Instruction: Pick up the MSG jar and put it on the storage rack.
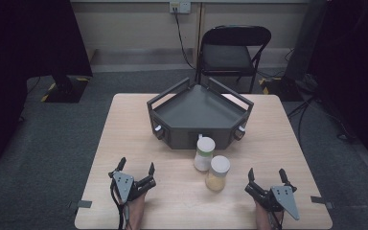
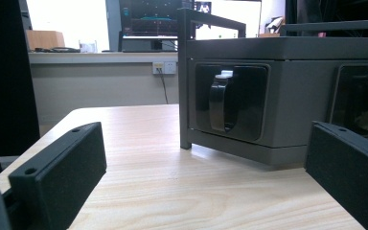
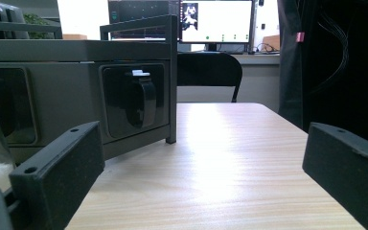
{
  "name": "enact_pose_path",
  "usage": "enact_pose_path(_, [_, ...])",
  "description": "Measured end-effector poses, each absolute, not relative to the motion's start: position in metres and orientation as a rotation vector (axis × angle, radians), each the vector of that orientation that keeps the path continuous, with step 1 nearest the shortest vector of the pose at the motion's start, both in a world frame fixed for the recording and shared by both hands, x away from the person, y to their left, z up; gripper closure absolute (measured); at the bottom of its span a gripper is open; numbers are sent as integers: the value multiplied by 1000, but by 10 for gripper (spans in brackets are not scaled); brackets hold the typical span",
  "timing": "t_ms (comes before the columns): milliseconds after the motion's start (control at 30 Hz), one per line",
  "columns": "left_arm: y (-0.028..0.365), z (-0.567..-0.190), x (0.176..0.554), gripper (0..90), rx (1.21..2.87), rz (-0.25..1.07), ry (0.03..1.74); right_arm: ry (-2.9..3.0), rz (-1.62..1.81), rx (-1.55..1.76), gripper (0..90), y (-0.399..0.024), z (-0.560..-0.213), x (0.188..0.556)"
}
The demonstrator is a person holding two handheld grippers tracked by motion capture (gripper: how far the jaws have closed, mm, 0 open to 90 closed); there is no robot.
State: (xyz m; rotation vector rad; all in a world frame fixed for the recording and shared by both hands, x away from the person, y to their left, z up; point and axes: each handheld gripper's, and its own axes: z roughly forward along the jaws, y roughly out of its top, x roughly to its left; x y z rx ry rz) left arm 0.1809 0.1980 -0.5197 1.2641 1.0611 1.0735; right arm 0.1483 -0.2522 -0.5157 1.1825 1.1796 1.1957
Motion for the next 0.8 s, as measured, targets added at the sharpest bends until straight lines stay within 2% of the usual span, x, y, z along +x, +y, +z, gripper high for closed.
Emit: enact_pose_path(800, [200,-511,183,0,1274,1043,1036,1172,1189,1187,0,-251,-516,148])
